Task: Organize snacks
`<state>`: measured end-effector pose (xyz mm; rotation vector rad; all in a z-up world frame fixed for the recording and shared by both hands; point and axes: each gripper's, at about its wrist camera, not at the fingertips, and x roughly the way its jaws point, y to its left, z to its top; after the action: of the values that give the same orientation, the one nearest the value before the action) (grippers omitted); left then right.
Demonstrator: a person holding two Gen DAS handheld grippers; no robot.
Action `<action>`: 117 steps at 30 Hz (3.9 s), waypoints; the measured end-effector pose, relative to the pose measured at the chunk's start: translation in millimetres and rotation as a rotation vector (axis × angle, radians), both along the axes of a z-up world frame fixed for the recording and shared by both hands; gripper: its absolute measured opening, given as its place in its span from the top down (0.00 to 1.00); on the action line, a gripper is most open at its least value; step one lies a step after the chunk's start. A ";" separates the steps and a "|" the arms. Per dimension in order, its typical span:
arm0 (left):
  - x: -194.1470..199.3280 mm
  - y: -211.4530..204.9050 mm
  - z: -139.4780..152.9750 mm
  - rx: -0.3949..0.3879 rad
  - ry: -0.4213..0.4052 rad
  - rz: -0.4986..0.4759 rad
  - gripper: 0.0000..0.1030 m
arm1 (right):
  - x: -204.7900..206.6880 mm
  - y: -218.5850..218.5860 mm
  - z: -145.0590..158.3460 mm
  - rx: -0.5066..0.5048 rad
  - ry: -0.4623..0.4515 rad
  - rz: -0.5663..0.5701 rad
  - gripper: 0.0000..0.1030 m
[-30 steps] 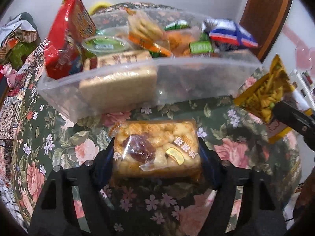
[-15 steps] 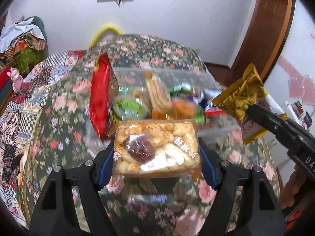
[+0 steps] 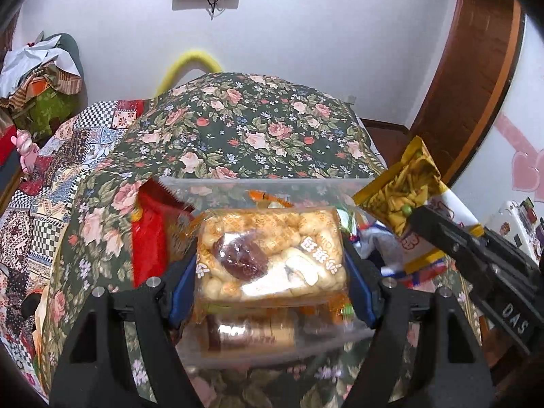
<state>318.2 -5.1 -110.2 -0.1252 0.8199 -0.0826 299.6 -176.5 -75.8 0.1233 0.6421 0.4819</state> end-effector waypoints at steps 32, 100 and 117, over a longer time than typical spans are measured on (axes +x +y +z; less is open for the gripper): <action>-164.7 5.8 129.0 0.026 -0.379 0.010 0.26 | -115.8 -26.0 93.2 0.030 -0.196 -0.001 0.64; -253.7 10.5 175.9 0.081 -0.596 0.048 0.00 | -189.8 -23.3 134.3 -0.039 -0.434 -0.137 0.00; -251.8 7.4 174.1 0.071 -0.596 0.019 0.00 | -191.8 -24.8 135.4 -0.032 -0.435 -0.141 0.00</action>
<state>66.4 2.3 63.9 -0.0364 0.2261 -0.0675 107.8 -201.3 59.6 0.0302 0.2127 0.3469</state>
